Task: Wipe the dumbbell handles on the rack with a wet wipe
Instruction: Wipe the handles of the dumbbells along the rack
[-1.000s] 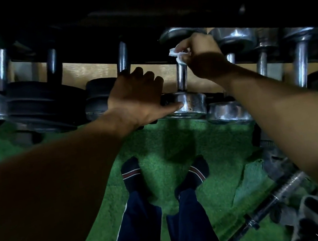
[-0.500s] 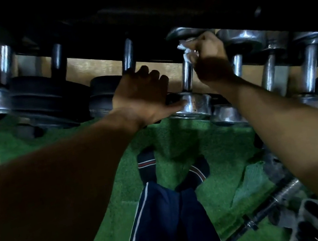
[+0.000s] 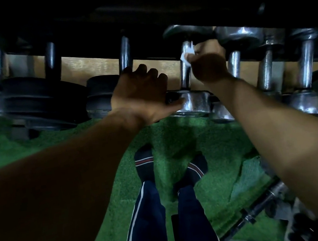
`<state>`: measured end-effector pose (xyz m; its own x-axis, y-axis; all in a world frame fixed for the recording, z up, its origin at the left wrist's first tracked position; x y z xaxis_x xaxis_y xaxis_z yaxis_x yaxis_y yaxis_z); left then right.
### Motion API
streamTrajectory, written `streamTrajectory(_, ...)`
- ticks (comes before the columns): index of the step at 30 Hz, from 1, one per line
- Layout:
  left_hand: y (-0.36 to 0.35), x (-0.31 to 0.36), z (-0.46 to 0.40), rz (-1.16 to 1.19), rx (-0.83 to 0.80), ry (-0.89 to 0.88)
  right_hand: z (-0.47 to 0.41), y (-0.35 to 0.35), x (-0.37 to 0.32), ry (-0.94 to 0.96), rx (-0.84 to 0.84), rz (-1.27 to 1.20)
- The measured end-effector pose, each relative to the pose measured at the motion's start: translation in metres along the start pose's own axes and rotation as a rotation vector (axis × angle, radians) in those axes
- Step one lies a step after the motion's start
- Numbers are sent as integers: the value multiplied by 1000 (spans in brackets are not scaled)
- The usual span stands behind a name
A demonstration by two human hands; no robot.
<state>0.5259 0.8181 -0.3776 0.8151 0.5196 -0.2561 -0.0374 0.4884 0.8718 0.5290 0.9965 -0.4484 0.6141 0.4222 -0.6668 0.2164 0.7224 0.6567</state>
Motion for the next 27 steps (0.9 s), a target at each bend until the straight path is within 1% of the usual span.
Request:
streamTrajectory(2, 0, 0, 0, 2, 1, -1, -4, 0, 0, -34, -14, -47)
streamTrajectory(5, -2, -1, 1, -1, 0, 8, 9, -1, 7, -65, -49, -26)
streamTrajectory(8, -1, -2, 1, -1, 13, 13, 30, -2, 23, -113, -232, -6)
streamTrajectory(10, -1, -1, 1, 5, 6, 7, 41, 0, 30, -201, -370, -118)
streamTrajectory(11, -1, -1, 1, 4, 3, 6, 41, 0, 30, -215, -411, -143)
streamTrajectory(13, -2, -1, 0, -5, 0, 8, 34, 0, 27, -230, -412, -173)
streamTrajectory(14, -2, -1, 0, -3, -4, 8, 26, -1, 25, -245, -378, -218)
streamTrajectory(16, -3, -1, 0, 6, -10, 11, 11, -2, 21, -267, -304, -382)
streamTrajectory(18, -3, 0, -1, 7, -9, 12, -4, -3, 16, -210, -248, -451)
streamTrajectory(20, -3, 0, -1, -1, -2, 9, -13, -6, 14, -152, -206, -427)
streamTrajectory(22, -3, -1, -1, -2, 0, 11, -13, -7, 16, -151, -221, -362)
streamTrajectory(25, -3, -2, 0, 0, 10, 18, 3, -5, 27, -229, -358, -254)
streamTrajectory(27, -2, -1, -1, 0, 14, 12, 21, -2, 29, -253, -498, -179)
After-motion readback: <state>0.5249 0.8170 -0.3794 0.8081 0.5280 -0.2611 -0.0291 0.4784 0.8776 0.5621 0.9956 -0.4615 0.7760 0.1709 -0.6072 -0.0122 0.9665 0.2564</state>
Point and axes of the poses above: each hand's wrist, its own z-axis away from the middle knuckle, its own y-axis out of the back of the hand, x = y × z, the point moved 6 cm from there along -z, towards the middle knuckle, and after that the axes turned 12 degrees about -z, right-handed, at the moved point
